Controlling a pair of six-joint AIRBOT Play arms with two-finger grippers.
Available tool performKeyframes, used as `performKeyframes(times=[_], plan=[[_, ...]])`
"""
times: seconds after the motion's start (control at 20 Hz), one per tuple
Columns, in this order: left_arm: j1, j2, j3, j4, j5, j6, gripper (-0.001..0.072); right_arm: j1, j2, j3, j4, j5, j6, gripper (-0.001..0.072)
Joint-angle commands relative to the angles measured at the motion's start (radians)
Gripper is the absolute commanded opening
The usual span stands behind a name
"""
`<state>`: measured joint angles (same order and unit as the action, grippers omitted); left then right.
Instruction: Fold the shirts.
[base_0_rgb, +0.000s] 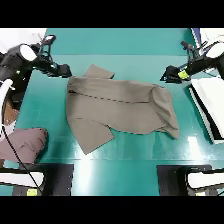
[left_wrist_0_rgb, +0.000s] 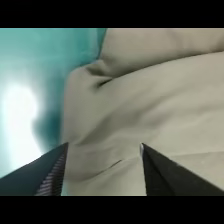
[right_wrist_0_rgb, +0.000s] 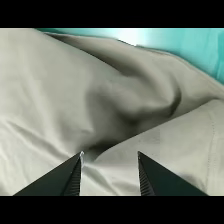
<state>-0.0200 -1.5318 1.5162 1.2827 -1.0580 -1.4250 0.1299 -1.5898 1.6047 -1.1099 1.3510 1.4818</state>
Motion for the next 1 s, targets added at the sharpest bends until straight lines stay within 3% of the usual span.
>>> performKeyframes(times=[0.0,0.25,0.5,0.75,0.95], plan=[[0.074,0.045,0.011,-0.004,-0.201,-0.013,0.0516,-0.023,0.046,0.012,0.053,0.1,-0.078,0.0401],[0.145,0.272,-0.366,-0.008,-0.22,-0.001,0.0516,-0.112,0.271,-0.286,0.269,0.095,-0.139,0.0386],[0.145,0.352,-0.726,-0.222,-0.082,0.047,0.0516,-0.145,0.426,-0.46,0.314,0.029,-0.15,0.0386],[0.111,0.352,-0.8,-0.27,0.065,0.046,0.0515,-0.144,0.509,-0.543,0.314,0.01,-0.15,0.0386],[0.021,0.352,-0.8,-0.265,0.108,0.04,0.0497,-0.144,0.544,-0.553,0.307,0.005,-0.15,0.0386]])
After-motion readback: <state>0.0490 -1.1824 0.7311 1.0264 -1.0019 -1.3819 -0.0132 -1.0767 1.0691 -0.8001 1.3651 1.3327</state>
